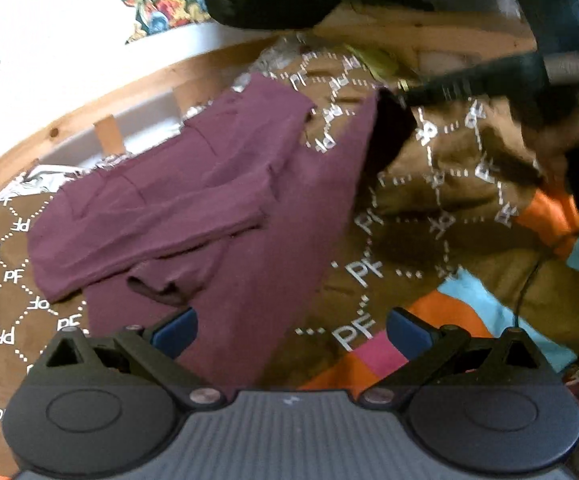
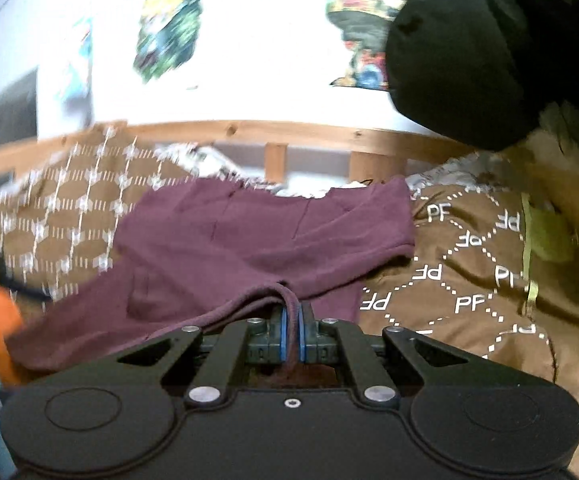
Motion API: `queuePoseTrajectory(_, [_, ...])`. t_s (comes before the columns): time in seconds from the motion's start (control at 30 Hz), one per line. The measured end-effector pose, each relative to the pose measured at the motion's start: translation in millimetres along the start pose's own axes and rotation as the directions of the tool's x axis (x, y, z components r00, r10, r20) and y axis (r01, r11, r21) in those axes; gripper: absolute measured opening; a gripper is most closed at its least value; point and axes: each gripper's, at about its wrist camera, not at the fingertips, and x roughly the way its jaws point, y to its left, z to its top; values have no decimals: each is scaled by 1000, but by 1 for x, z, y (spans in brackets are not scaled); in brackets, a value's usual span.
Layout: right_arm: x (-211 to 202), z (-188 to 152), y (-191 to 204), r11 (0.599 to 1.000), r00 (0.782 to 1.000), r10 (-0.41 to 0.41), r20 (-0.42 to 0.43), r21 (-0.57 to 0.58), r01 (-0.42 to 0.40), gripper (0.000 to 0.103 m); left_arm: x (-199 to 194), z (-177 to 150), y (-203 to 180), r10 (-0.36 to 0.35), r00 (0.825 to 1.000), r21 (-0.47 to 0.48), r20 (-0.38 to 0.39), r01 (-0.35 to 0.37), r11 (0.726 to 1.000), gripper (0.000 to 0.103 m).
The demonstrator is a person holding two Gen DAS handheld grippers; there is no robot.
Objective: Fold small clothes
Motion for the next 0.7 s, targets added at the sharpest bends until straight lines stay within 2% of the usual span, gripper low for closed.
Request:
queuePoseTrajectory(0.07, [1,2,-11,997,1000,17,6,79,-17,5,13,0,-11,76,997,52,-35,-74,996,103])
queuePoseTrajectory(0.17, [0,4,-17,993,1000,23,15,116,-25,5,33,2,-22,201,977,131,-65,-191,973,102])
queuePoseTrajectory(0.37, [-6,2,-21,992,999,23,26,125,-26,5,48,0,-25,292,952,199,-89,-270,942,102])
queuePoseTrajectory(0.47, [-7,2,-25,991,999,13,30,135,-17,5,53,-7,-18,354,929,234,-110,-322,917,101])
queuePoseTrajectory(0.53, [-7,1,-28,990,1000,9,29,142,-13,5,55,-13,-11,384,914,233,-132,-348,908,98])
queuePoseTrajectory(0.7, [-6,-2,-29,990,1000,6,23,140,-9,5,42,-23,11,404,904,191,-141,-376,907,70])
